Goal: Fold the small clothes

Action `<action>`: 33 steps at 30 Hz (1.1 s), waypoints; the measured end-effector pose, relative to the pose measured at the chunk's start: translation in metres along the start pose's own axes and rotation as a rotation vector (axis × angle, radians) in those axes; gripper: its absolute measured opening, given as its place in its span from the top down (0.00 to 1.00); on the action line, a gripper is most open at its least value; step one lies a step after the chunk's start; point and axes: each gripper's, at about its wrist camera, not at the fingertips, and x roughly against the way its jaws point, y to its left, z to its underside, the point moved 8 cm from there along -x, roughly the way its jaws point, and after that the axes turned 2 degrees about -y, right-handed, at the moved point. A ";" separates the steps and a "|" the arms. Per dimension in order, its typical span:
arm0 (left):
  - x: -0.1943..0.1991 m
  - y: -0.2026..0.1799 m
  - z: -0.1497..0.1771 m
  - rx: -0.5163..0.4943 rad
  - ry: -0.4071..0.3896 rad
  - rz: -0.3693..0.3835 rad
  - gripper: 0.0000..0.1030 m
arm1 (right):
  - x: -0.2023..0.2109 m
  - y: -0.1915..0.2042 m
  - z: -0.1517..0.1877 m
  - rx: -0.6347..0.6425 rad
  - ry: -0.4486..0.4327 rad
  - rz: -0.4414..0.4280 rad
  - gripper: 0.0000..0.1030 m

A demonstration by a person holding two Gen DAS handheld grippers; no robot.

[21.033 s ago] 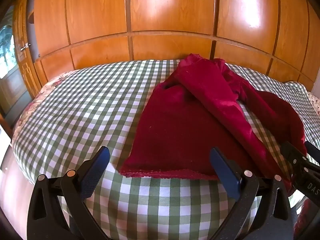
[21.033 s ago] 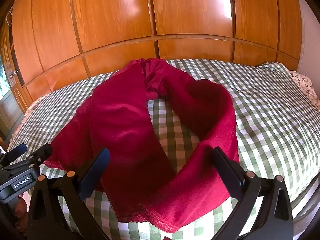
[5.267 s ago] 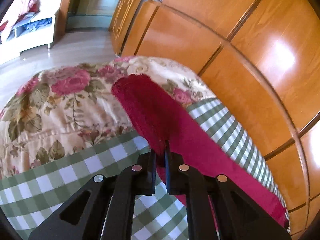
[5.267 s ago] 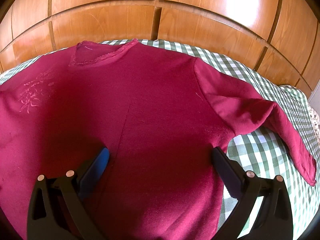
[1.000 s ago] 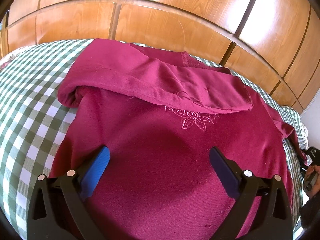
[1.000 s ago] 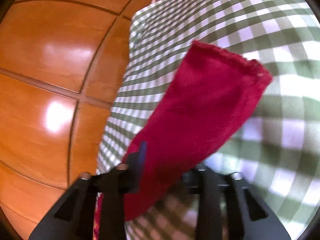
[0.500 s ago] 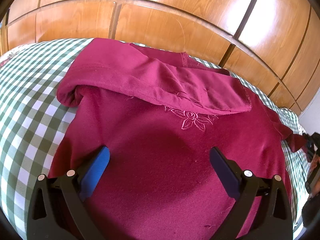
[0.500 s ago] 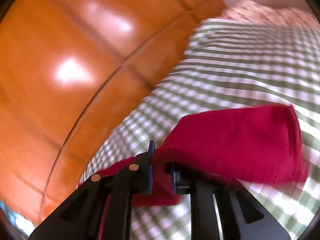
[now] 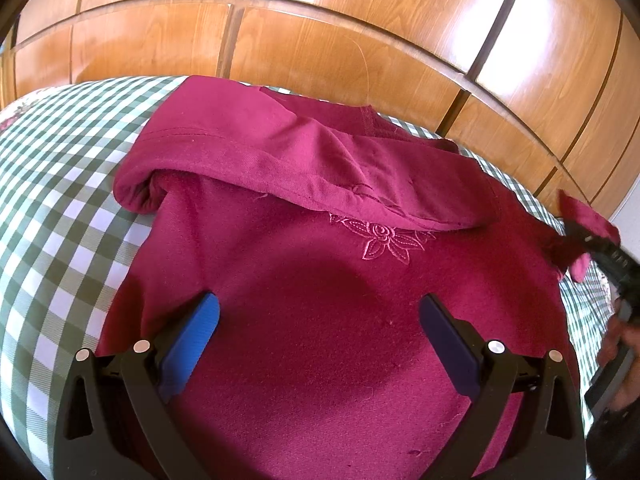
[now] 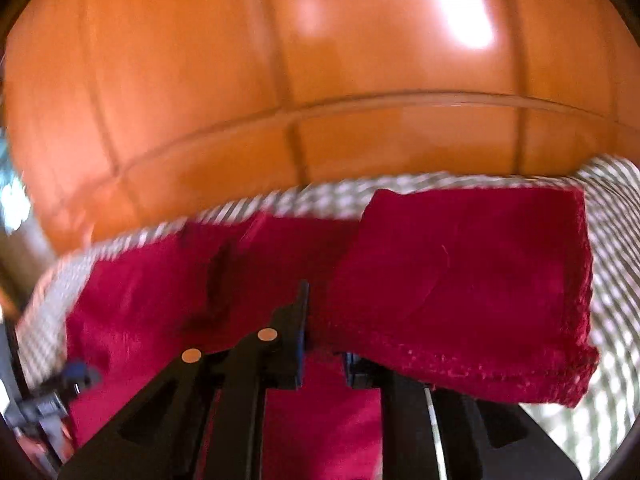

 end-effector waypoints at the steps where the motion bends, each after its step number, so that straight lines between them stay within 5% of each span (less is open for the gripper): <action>1: 0.000 0.000 0.000 0.000 0.000 0.001 0.04 | -0.007 0.009 0.007 0.016 0.020 -0.011 0.84; 3: 0.000 0.000 0.000 0.000 0.000 0.000 0.04 | -0.022 0.023 0.022 0.035 0.074 -0.031 0.74; 4: 0.000 0.000 0.000 0.002 -0.001 0.001 0.04 | -0.029 0.029 0.031 0.051 0.106 -0.040 0.55; 6: 0.000 0.000 0.000 0.004 -0.001 0.003 0.04 | -0.034 0.041 0.042 0.095 0.131 -0.051 0.33; 10: 0.000 -0.001 0.000 0.005 -0.001 0.003 0.04 | -0.025 0.054 0.047 0.135 0.110 -0.070 0.13; 14: 0.000 0.000 0.000 0.004 0.000 0.002 0.04 | -0.011 0.037 0.049 0.056 0.053 -0.057 0.07; 18: 0.000 -0.001 0.000 -0.006 0.005 -0.011 0.04 | 0.006 -0.001 0.049 -0.099 -0.022 0.082 0.02; 22: 0.001 -0.006 -0.005 -0.009 0.033 -0.050 0.05 | 0.007 -0.042 0.061 -0.254 0.025 0.216 0.02; 27: 0.015 -0.052 -0.027 0.053 0.037 0.103 0.06 | 0.005 -0.058 0.069 -0.321 0.053 0.207 0.02; 33: -0.018 -0.113 -0.047 -0.020 0.086 0.147 0.18 | -0.003 -0.055 0.067 -0.308 0.064 0.218 0.02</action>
